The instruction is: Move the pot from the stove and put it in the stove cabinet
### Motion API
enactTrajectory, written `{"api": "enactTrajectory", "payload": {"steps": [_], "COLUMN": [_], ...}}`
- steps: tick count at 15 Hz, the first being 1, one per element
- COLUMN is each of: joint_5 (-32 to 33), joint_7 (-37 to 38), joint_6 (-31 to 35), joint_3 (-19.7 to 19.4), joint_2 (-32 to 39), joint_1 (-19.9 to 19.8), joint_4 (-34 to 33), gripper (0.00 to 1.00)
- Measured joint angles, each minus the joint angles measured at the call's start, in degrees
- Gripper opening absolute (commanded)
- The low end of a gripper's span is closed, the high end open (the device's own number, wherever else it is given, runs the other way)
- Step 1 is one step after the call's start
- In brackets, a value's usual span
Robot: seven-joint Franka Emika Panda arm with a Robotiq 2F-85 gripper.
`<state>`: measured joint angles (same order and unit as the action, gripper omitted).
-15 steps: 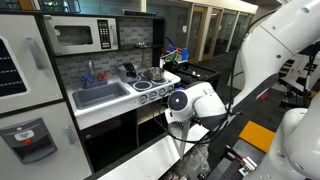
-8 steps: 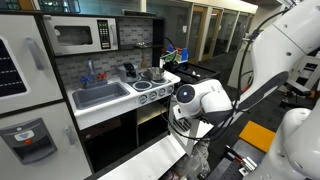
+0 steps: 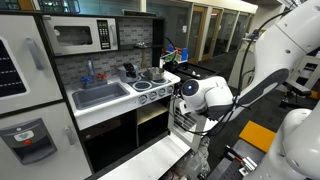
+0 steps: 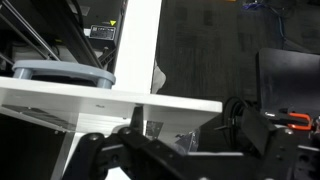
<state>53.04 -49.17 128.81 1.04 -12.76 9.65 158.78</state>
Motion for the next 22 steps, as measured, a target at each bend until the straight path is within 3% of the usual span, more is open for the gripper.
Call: {"api": "enactTrajectory", "payload": {"steps": [3,6,11,16,18,22], "joint_5": [-1.2,-8.8,-31.2,-54.0,-58.1,-60.1], "joint_7": [-0.5,-5.7,-21.5,-35.5,-37.7,-38.5], "joint_6": [1.8,8.3,17.3,19.9,19.9,20.9], "joint_3": [-1.2,-3.4,-4.6,-5.9,-5.9,-6.0], "joint_2": [-0.1,-0.6,-2.1,-4.3,-5.1,-5.4], "joint_1": [-0.6,-0.6,0.6,6.5,7.6,7.6], "joint_4": [0.0,0.0,-0.6,-3.0,-4.7,-8.6], "gripper": [1.0,1.0,1.0,1.0,1.0,1.0]}}
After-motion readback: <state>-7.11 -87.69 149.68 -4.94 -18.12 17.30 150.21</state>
